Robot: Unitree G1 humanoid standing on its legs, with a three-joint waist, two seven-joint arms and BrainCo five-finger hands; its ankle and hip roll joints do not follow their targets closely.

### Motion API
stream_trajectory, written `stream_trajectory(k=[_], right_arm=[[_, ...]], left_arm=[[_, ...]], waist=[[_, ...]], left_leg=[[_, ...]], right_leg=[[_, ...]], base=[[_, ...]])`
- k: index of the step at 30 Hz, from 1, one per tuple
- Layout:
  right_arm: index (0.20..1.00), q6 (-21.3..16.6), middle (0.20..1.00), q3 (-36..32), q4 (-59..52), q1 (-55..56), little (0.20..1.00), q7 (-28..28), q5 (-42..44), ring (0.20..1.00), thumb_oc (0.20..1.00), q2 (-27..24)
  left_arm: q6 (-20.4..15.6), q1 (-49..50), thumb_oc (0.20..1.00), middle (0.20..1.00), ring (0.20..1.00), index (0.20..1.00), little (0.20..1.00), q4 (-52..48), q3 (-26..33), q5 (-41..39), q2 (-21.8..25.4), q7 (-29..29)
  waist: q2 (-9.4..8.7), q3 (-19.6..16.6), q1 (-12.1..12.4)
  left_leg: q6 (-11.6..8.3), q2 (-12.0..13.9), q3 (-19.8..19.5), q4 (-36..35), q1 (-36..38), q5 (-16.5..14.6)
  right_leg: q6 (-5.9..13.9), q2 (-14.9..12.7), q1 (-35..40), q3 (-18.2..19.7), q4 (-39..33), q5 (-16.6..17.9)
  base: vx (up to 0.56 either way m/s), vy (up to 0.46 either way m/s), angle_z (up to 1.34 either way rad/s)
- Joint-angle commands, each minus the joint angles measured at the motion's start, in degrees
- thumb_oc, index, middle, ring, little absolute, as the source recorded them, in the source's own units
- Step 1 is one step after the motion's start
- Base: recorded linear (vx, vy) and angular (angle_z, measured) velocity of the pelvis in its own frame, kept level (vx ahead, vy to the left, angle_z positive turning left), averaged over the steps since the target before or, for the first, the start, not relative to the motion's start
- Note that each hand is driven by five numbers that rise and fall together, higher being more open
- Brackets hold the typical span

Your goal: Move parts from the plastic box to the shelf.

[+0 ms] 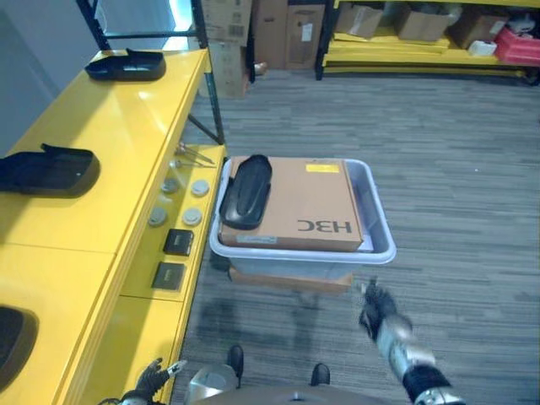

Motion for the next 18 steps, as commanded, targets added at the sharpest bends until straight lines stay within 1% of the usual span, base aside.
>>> stream_trajectory(k=[1,2,4,6,8,11,13,17,18], right_arm=[[1.0,-3.11,1.0,-4.99,-8.11,-5.39,1.0,-8.92,-2.06,1.0,1.0,-5.82],[1.0,-1.72,1.0,-7.31,-13.38,-8.45,1.0,-11.8,-3.74,1.0,1.0,-8.76],[1.0,-0.37,1.0,-8.16,-14.89,-10.72,1.0,-11.9,-5.02,1.0,1.0,-10.61],[1.0,3.12,1.0,-7.82,-17.14,-14.64,1.0,-12.99,-7.37,1.0,1.0,-14.2],[1.0,5.24,1.0,-7.55,-17.44,-16.02,1.0,-13.35,-8.07,1.0,1.0,-15.23],[1.0,10.75,1.0,-5.46,-12.25,-18.94,1.0,-11.09,-8.77,1.0,1.0,-17.79],[1.0,11.48,1.0,-3.21,-6.18,-21.02,1.0,-10.4,-9.23,1.0,1.0,-18.48],[1.0,8.83,1.0,0.49,7.34,-26.29,1.0,-10.79,-9.49,1.0,1.0,-19.63],[1.0,7.26,1.0,1.6,11.53,-28.19,1.0,-11.03,-9.4,1.0,1.0,-20.01]], left_arm=[[-3.08,0.86,1.0,1.0,1.0,1.0,1.0,0.27,-1.09,0.74,-0.21,-0.25],[-3.81,1.44,1.0,1.0,1.0,1.0,1.0,1.23,-0.71,0.37,0.08,-1.44],[-4.14,1.44,1.0,1.0,1.0,1.0,1.0,1.91,-0.49,0.12,0.25,-1.92],[-5.12,1.41,1.0,1.0,1.0,1.0,1.0,3.57,0.18,0.6,0.54,-3.25],[-5.14,1.48,1.0,1.0,1.0,1.0,1.0,3.93,0.45,1.23,0.55,-3.52],[-5.15,1.78,1.0,1.0,1.0,1.0,1.0,4.74,0.45,2.95,0.93,-4.49],[-5.31,1.81,1.0,1.0,1.0,1.0,1.0,5.12,-0.04,3.63,1.23,-4.78],[-6.02,0.82,1.0,1.0,1.0,1.0,1.0,5.98,-1.33,2.69,2.14,-6.47],[-6.48,0.23,1.0,1.0,1.0,1.0,1.0,6.14,-1.8,2.54,2.56,-7.15]], waist=[[0.32,-1.16,2.91],[0.29,-1.11,3.54],[0.18,-1.12,3.93],[-0.32,-0.89,5.0],[-0.58,-0.85,5.51],[-1.2,-0.7,7.46],[-1.3,-0.51,8.72],[-0.82,0.43,10.95],[-0.6,1.04,11.6]], left_leg=[[-0.72,1.33,-7.63,3.4,-6.8,-1.15],[-0.9,1.42,-8.17,2.91,-7.17,-1.02],[-1.05,1.46,-8.48,2.56,-7.4,-0.91],[-1.23,1.36,-9.27,2.04,-7.74,-0.74],[-1.37,1.33,-9.69,1.78,-7.82,-0.65],[-1.63,1.11,-11.03,1.2,-8.02,-0.39],[-1.7,0.97,-11.77,1.09,-8.32,-0.17],[-1.61,0.37,-13.07,1.36,-9.69,0.08],[-1.63,0.19,-13.41,1.45,-10.08,-0.09]], right_leg=[[0.53,1.87,-1.68,-3.72,7.3,-7.14],[0.67,1.89,-1.75,-4.38,6.91,-7.28],[0.73,1.87,-1.7,-4.92,6.54,-7.33],[0.72,1.73,-1.44,-6.12,5.82,-7.3],[0.77,1.61,-1.29,-6.71,5.54,-7.23],[0.76,1.15,-0.53,-8.45,4.74,-7.12],[0.77,0.76,-0.44,-9.42,4.7,-6.99],[0.92,0.0,-1.15,-11.0,5.03,-6.76],[1.01,-0.24,-1.47,-11.34,5.3,-6.97]], base=[[-0.03,0.037,-0.02],[-0.03,0.031,0.06],[-0.02,0.018,0.07],[-0.03,0.001,0.18],[-0.01,0.001,0.09],[0.0,0.018,0.12],[-0.02,0.056,0.2],[-0.09,0.072,0.27],[-0.15,0.068,0.19]])
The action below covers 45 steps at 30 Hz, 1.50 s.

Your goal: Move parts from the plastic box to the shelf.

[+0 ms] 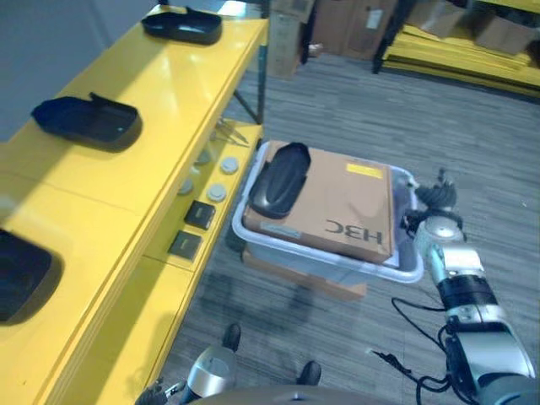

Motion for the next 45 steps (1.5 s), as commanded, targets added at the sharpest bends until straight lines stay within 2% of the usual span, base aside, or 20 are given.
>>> stream_trajectory(k=[1,2,3,9,21,31,38,45], right_arm=[[1.0,-6.44,1.0,3.9,4.16,-6.26,1.0,-0.06,-1.25,1.0,1.0,-6.25],[1.0,-6.7,1.0,4.05,4.69,-6.64,1.0,-0.09,-1.22,1.0,1.0,-6.37],[1.0,-7.95,1.0,5.55,10.1,-9.25,1.0,0.38,-0.25,1.0,1.0,-7.16],[1.0,-9.94,1.0,8.84,18.44,-12.92,1.0,0.66,1.51,1.0,1.0,-9.71],[1.0,-10.53,1.0,8.52,20.62,-11.99,1.0,2.94,1.24,1.0,1.0,-12.77],[1.0,-8.9,1.0,9.91,19.13,-13.86,1.0,3.69,0.8,1.0,1.0,-10.61],[1.0,-5.61,1.0,10.84,17.16,-14.26,1.0,3.07,-1.59,1.0,1.0,-8.04],[1.0,-5.04,1.0,12.0,19.43,-14.57,1.0,2.0,-3.7,1.0,1.0,-7.08]], left_arm=[[-2.28,-2.97,1.0,1.0,1.0,1.0,1.0,2.48,-3.28,-0.02,2.67,-2.46],[-2.36,-3.14,1.0,1.0,1.0,1.0,1.0,2.53,-3.34,-0.05,2.66,-2.56],[-2.71,-4.24,1.0,1.0,1.0,1.0,1.0,2.71,-4.26,-0.3,3.07,-3.4],[-3.11,-5.35,1.0,1.0,1.0,1.0,1.0,1.58,-6.09,-1.55,4.16,-4.6],[-3.54,-3.7,1.0,1.0,1.0,1.0,1.0,-0.18,-5.98,-1.29,4.94,-4.81],[-3.33,-3.5,1.0,1.0,1.0,1.0,1.0,-0.54,-5.86,-1.37,5.51,-5.13],[-2.96,-3.43,1.0,1.0,1.0,1.0,1.0,-0.82,-5.73,-1.64,5.07,-5.71],[-3.78,-3.94,1.0,1.0,1.0,1.0,1.0,-1.01,-6.25,-2.59,4.88,-6.83]], waist=[[2.38,-0.41,3.03],[2.44,-0.4,3.03],[2.76,0.46,4.02],[3.26,2.01,5.97],[2.71,1.58,7.67],[2.88,1.78,9.27],[3.34,1.95,10.27],[3.93,3.28,10.86]], left_leg=[[-0.9,-0.07,-8.12,-0.27,-5.46,-0.62],[-0.83,-0.17,-8.27,-0.21,-5.82,-0.38],[-0.76,-0.75,-9.18,-0.21,-6.67,-0.46],[-0.42,-2.49,-11.51,0.71,-9.51,-0.35],[-0.36,-4.04,-14.18,-0.42,-8.73,-0.37],[-0.08,-5.26,-16.35,0.08,-9.08,-0.53],[0.07,-6.45,-18.14,0.29,-9.61,-0.32],[0.38,-7.21,-18.5,1.37,-11.3,-0.3]], right_leg=[[1.62,-0.77,-1.96,-5.35,8.04,-7.88],[1.65,-0.83,-2.2,-5.48,7.96,-7.61],[1.78,-1.14,-3.1,-5.91,8.38,-7.78],[2.14,-1.88,-5.61,-6.68,9.59,-7.79],[2.86,-2.01,-5.01,-7.04,9.48,-8.03],[2.92,-2.07,-5.28,-6.87,10.05,-8.34],[2.9,-2.18,-5.85,-6.61,10.59,-8.55],[2.97,-2.68,-7.75,-6.67,12.12,-8.59]], base=[[-0.14,0.063,0.17],[-0.18,0.089,0.31],[-0.13,0.067,0.37],[-0.1,0.066,0.21],[0.01,0.046,0.13],[0.0,0.035,0.09],[-0.01,0.05,0.11],[-0.03,0.067,0.13]])
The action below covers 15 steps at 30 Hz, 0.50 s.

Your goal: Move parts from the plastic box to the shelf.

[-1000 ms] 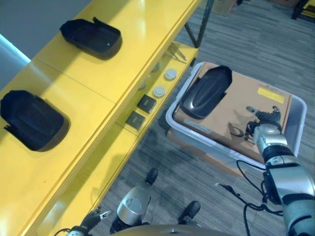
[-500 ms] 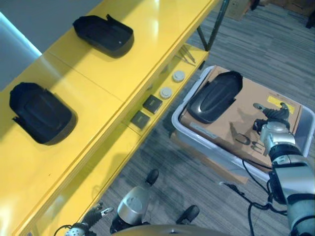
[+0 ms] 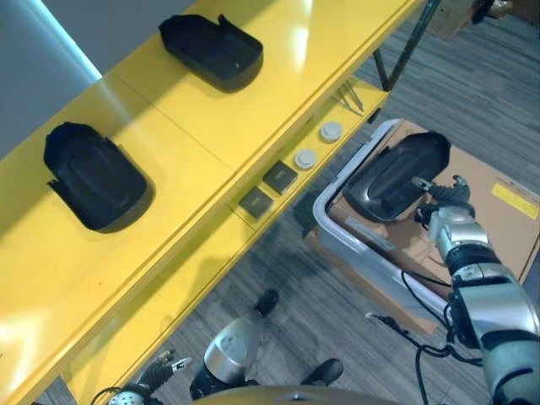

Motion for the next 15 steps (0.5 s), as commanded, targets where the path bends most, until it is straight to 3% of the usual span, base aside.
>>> stream_trajectory(k=[1,3,15], right_arm=[[1.0,-0.59,1.0,5.88,-2.09,-1.14,1.0,-2.36,-3.98,1.0,1.0,-3.35],[1.0,0.06,1.0,6.65,-1.77,-1.57,1.0,-2.66,-4.38,1.0,1.0,-3.38],[1.0,1.35,1.0,11.08,3.13,-4.07,1.0,-5.93,-5.7,1.0,1.0,-5.45]], left_arm=[[-1.35,1.58,1.0,1.0,1.0,1.0,1.0,-0.62,-2.83,-2.74,2.35,-0.97],[-1.62,1.46,1.0,1.0,1.0,1.0,1.0,-0.72,-2.79,-3.38,2.51,-1.37],[-3.5,-0.39,1.0,1.0,1.0,1.0,1.0,-2.06,-3.84,-8.08,3.72,-3.29]], waist=[[0.89,-1.95,-0.12],[0.55,-1.57,-0.12],[0.84,1.93,0.5]], left_leg=[[0.23,-3.03,-6.67,0.59,-4.78,-2.81],[0.16,-2.84,-6.36,0.54,-4.51,-4.09],[0.67,-4.08,-6.16,2.93,-9.73,-3.71]], right_leg=[[0.27,0.75,-6.45,3.81,8.0,-4.18],[0.43,0.94,-6.43,4.41,8.38,-5.64],[0.21,1.36,-11.45,4.27,10.68,-5.35]], base=[[-0.06,0.072,0.04],[0.05,-0.023,0.01],[-0.07,0.015,0.0]])
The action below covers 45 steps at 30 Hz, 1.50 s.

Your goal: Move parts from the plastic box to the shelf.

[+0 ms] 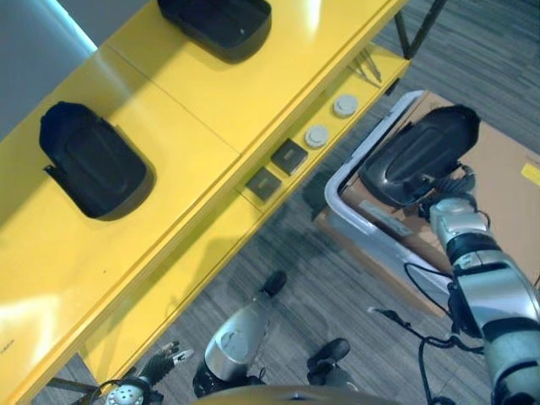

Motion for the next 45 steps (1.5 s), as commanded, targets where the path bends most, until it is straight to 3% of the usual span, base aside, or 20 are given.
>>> stream_trajectory(k=[1,2,3,4,5,6,16,23,28,30,31,35,37,39,40,41,42,43,45], right_arm=[[1.0,0.62,1.0,5.2,-1.34,0.9,1.0,-2.04,-1.49,1.0,1.0,-4.45],[1.0,1.22,1.0,5.7,-0.87,0.65,1.0,-1.91,-1.78,1.0,1.0,-4.76],[0.915,1.27,0.915,6.03,-0.61,0.7,0.915,-1.75,-2.1,0.915,0.915,-4.96],[0.881,1.22,0.881,6.15,-0.51,0.7,0.881,-1.67,-2.05,0.881,0.881,-5.0],[0.413,1.22,0.413,6.65,0.07,0.51,0.413,-0.98,-2.43,0.413,0.413,-5.05],[0.2,0.92,0.2,7.09,0.35,0.44,0.2,-0.61,-3.08,0.2,0.2,-5.44],[0.2,2.01,0.2,8.05,-1.02,-0.46,0.2,0.52,-1.96,0.2,0.2,-7.27],[0.2,1.54,0.2,6.5,-1.1,1.07,0.2,0.95,-0.04,0.2,0.2,-7.84],[0.2,1.12,0.2,5.3,-1.9,2.3,0.2,1.69,0.78,0.2,0.2,-8.25],[0.2,0.17,0.2,3.35,-3.91,4.33,0.2,1.79,1.2,0.2,0.2,-8.03],[0.2,-0.33,0.2,2.19,-5.41,5.7,0.2,1.87,0.84,0.2,0.2,-7.59],[0.2,0.03,0.2,0.2,-9.26,7.55,0.2,2.13,-0.67,0.2,0.2,-7.14],[0.2,0.81,0.2,-2.28,-14.69,10.8,0.2,2.31,-2.02,0.2,0.2,-5.44],[0.2,0.94,0.2,-2.54,-15.81,11.67,0.2,2.38,-2.16,0.2,0.2,-4.94],[0.2,1.09,0.2,-2.95,-19.1,13.71,0.2,2.55,-3.07,0.2,0.2,-3.42],[0.2,1.34,0.2,-3.02,-20.26,14.26,0.2,2.61,-3.61,0.2,0.2,-2.88],[0.2,1.38,0.2,-3.09,-20.33,14.32,0.2,2.6,-3.64,0.2,0.2,-2.91],[0.2,1.66,0.2,-2.85,-22.45,15.45,0.2,3.02,-5.13,0.2,0.2,-1.53],[0.2,1.68,0.2,-2.42,-23.32,15.91,0.2,3.41,-5.85,0.2,0.2,-0.81]], left_arm=[[-1.53,0.65,1.0,1.0,1.0,1.0,1.0,-1.19,-1.58,-2.08,2.37,-0.8],[-1.67,0.5,1.0,1.0,1.0,1.0,1.0,-1.38,-1.58,-2.32,2.49,-0.94],[-1.71,0.42,1.0,1.0,1.0,1.0,1.0,-1.55,-1.62,-2.61,2.59,-0.9],[-1.69,0.41,1.0,1.0,1.0,1.0,1.0,-1.61,-1.63,-2.71,2.61,-0.87],[-1.69,0.13,1.0,1.0,1.0,1.0,1.0,-1.54,-1.62,-3.23,2.73,-1.03],[-1.72,0.04,1.0,1.0,1.0,1.0,1.0,-1.61,-1.57,-3.3,2.88,-1.12],[-3.99,0.29,1.0,1.0,1.0,1.0,1.0,-2.2,-1.04,-4.32,3.73,-1.4],[-8.27,0.64,1.0,1.0,1.0,1.0,1.0,-6.74,-0.99,-8.5,4.42,-4.45],[-8.22,0.69,1.0,1.0,1.0,1.0,1.0,-12.05,-0.26,-11.99,5.47,-7.33],[-6.64,1.12,1.0,1.0,1.0,1.0,1.0,-19.18,1.05,-16.97,6.49,-11.64],[-4.99,1.3,1.0,1.0,1.0,1.0,1.0,-23.1,1.88,-19.04,6.87,-13.93],[-1.49,1.35,1.0,1.0,1.0,1.0,1.0,-30.04,3.19,-22.23,7.74,-17.22],[4.62,0.4,1.0,1.0,1.0,1.0,1.0,-38.97,4.81,-24.16,7.91,-20.47],[6.16,-0.09,1.0,1.0,1.0,1.0,1.0,-41.23,4.88,-23.8,7.83,-20.36],[11.82,-2.03,1.0,1.0,1.0,1.0,1.0,-47.13,4.57,-23.17,7.52,-20.76],[14.14,-2.81,1.0,1.0,1.0,1.0,1.0,-48.54,4.38,-23.48,7.42,-20.78],[14.23,-2.82,1.0,1.0,1.0,1.0,1.0,-48.63,4.37,-23.49,7.44,-20.76],[20.19,-5.06,1.0,1.0,1.0,1.0,1.0,-51.48,3.31,-23.68,6.55,-19.88],[23.91,-6.34,1.0,1.0,1.0,1.0,1.0,-52.61,2.43,-24.04,5.89,-18.97]], waist=[[0.27,-0.49,0.38],[0.27,-0.26,0.42],[0.27,-0.08,0.4],[0.25,-0.06,0.41],[0.16,0.11,0.46],[0.15,0.26,0.44],[-0.18,0.96,0.13],[-1.03,-0.03,-0.38],[-1.76,-0.79,-0.62],[-2.69,-1.96,-0.84],[-2.91,-2.88,-0.85],[-3.67,-4.55,-1.24],[-4.45,-7.0,-2.27],[-4.56,-7.63,-2.58],[-4.81,-9.23,-3.78],[-4.85,-9.74,-4.27],[-4.84,-9.84,-4.32],[-4.9,-11.15,-5.68],[-4.9,-11.84,-6.45]], left_leg=[[1.07,-4.08,-5.75,-0.09,-2.95,-4.11],[1.12,-4.16,-5.65,0.06,-3.38,-4.02],[1.14,-4.2,-5.58,0.17,-3.62,-3.97],[1.15,-4.22,-5.56,0.22,-3.71,-3.97],[1.15,-4.29,-5.53,0.44,-4.12,-3.98],[1.19,-4.34,-5.43,0.58,-4.29,-4.01],[1.23,-4.46,-5.06,1.24,-4.9,-4.01],[1.24,-3.83,-4.46,0.75,-3.44,-4.45],[1.25,-3.37,-4.29,0.07,-1.91,-4.68],[1.21,-2.81,-4.44,-1.03,0.23,-4.89],[1.28,-2.8,-4.88,-1.46,0.8,-3.51],[1.19,-2.27,-5.35,-2.98,3.01,-3.32],[1.07,-1.31,-5.51,-4.58,5.94,-3.09],[1.05,-1.09,-5.4,-4.86,6.51,-3.04],[1.02,-0.32,-4.92,-5.66,8.29,-2.92],[1.05,-0.16,-4.72,-5.77,8.76,-2.93],[1.1,-0.2,-4.79,-5.79,8.54,-2.68],[1.23,0.12,-4.3,-6.06,9.65,-2.82],[1.25,0.34,-3.93,-6.13,10.2,-2.86]], right_leg=[[0.77,2.68,-1.39,2.84,0.41,-1.52],[0.76,2.7,-1.77,2.79,0.53,-1.43],[0.77,2.77,-2.04,2.83,0.67,-1.37],[0.77,2.78,-2.13,2.83,0.72,-1.36],[0.73,2.78,-2.49,2.77,0.86,-1.35],[0.75,2.8,-2.7,2.77,0.93,-1.29],[0.67,3.33,-3.6,3.33,1.65,-1.27],[0.72,3.54,-2.37,3.6,1.38,-1.52],[0.83,3.69,-0.99,3.67,0.92,-1.58],[0.99,3.9,1.11,3.69,0.03,-1.62],[0.75,4.11,2.21,3.14,-1.14,-0.04],[0.72,4.66,4.39,3.27,-2.75,0.23],[0.54,5.27,7.0,4.01,-4.31,0.57],[0.51,5.39,7.49,4.28,-4.63,0.68],[0.43,5.69,8.84,5.16,-5.28,0.9],[0.41,5.79,9.19,5.56,-5.46,0.97],[0.46,5.78,9.07,5.48,-5.62,1.25],[0.49,5.97,9.76,6.54,-6.08,1.47],[0.52,6.03,10.1,7.06,-6.23,1.57]], base=[[-0.05,0.018,0.08],[-0.05,0.014,0.08],[-0.06,0.014,0.05],[-0.05,0.007,0.02],[-0.05,0.007,0.03],[-0.05,0.008,0.02],[-0.02,-0.011,0.0],[0.02,-0.069,0.0],[0.03,-0.103,0.0],[0.07,-0.196,-0.03],[0.04,-0.165,0.0],[0.05,-0.124,-0.06],[0.12,-0.189,-0.06],[0.09,-0.098,-0.04],[0.1,-0.099,-0.13],[0.09,-0.083,-0.15],[0.07,-0.048,-0.27],[0.06,-0.038,-0.26],[0.07,-0.042,-0.17]])
